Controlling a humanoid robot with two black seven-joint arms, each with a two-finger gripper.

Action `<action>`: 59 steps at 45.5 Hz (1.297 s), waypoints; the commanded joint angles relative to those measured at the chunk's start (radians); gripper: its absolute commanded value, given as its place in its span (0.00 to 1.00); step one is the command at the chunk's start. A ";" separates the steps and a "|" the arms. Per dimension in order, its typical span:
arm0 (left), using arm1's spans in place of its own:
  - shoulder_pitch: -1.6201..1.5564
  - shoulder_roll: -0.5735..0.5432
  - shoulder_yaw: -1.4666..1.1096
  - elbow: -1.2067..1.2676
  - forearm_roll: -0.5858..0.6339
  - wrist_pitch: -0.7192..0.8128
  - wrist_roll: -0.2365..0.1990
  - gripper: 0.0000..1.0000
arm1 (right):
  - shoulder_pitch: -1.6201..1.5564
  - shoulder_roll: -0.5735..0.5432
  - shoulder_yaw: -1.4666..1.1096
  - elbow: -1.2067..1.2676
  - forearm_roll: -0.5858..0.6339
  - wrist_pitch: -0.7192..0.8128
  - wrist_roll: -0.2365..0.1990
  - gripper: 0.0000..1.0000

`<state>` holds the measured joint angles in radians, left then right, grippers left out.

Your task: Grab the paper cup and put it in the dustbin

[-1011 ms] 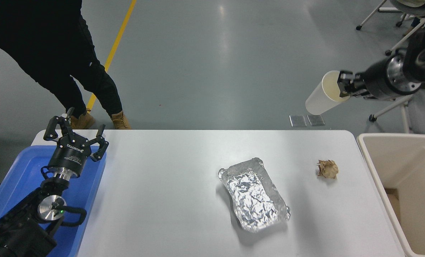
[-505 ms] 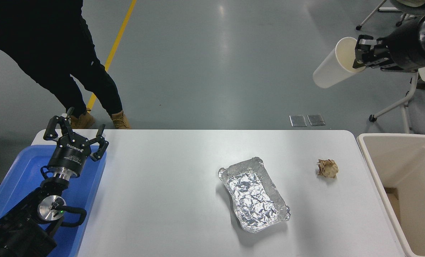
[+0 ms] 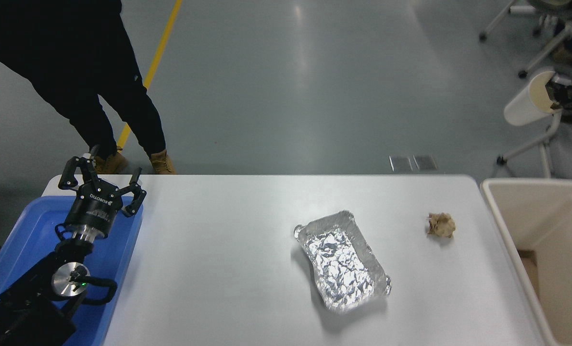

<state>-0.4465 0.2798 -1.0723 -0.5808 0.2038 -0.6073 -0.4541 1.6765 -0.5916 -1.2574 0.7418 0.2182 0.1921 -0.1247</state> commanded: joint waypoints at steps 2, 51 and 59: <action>0.000 -0.001 0.000 -0.001 0.000 0.000 0.000 0.98 | -0.415 0.001 0.038 -0.283 0.210 -0.135 -0.021 0.00; 0.000 0.001 0.000 -0.001 0.000 0.000 0.000 0.98 | -1.094 0.177 0.520 -0.700 0.237 -0.252 -0.030 0.00; 0.000 -0.001 0.000 -0.001 0.000 0.000 0.000 0.98 | -1.094 0.179 0.521 -0.700 0.236 -0.252 -0.030 0.00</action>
<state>-0.4464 0.2794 -1.0722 -0.5812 0.2042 -0.6074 -0.4540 0.5982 -0.4187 -0.7469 0.0487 0.4548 -0.0549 -0.1548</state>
